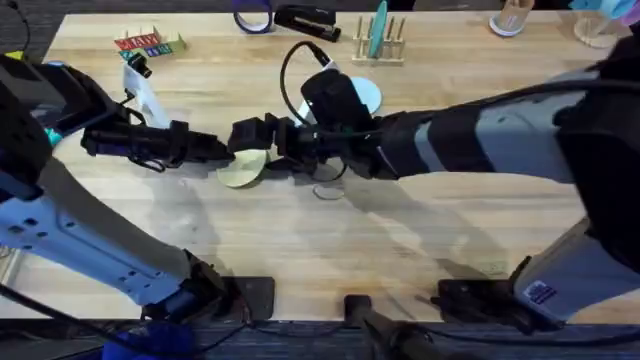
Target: Pick up the plates from the table one by one and place each into a slot on the dish rack.
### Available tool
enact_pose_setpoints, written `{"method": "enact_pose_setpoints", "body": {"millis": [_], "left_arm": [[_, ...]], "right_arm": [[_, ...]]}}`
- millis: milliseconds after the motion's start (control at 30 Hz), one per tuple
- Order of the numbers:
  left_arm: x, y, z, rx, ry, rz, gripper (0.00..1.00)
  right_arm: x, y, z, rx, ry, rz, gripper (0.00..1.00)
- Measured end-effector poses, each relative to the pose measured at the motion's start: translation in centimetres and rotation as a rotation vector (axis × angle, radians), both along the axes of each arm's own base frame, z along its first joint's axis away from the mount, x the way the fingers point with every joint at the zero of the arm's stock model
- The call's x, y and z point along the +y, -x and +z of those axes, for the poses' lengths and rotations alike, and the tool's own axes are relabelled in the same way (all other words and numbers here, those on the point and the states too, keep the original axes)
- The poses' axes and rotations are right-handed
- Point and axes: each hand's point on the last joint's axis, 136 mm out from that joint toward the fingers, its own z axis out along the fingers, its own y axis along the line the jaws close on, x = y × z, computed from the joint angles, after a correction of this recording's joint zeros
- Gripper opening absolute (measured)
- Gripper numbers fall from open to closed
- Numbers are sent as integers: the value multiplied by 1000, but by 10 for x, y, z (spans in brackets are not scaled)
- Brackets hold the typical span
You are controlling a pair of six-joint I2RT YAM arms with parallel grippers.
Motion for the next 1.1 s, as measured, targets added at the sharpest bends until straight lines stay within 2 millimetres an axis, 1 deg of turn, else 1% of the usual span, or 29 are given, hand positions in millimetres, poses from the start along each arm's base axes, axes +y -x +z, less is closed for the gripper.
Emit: {"method": "enact_pose_setpoints", "body": {"millis": [200,500,767,967,1033,1100], "left_arm": [[0,0,0,0,0,0,43],[0,0,0,0,0,0,43],[0,0,0,0,1,0,43],[0,0,0,0,1,0,43],[0,0,0,0,1,0,43],[0,0,0,0,1,0,41]], "right_arm": [[10,1,2,-4,-38,1,995],[11,0,2,0,-37,-15,995],[20,4,1,-16,-22,-51,995],[20,2,1,-14,-20,-64,995],[19,2,1,-11,-19,-67,990],[19,2,-1,-9,-15,-68,954]]}}
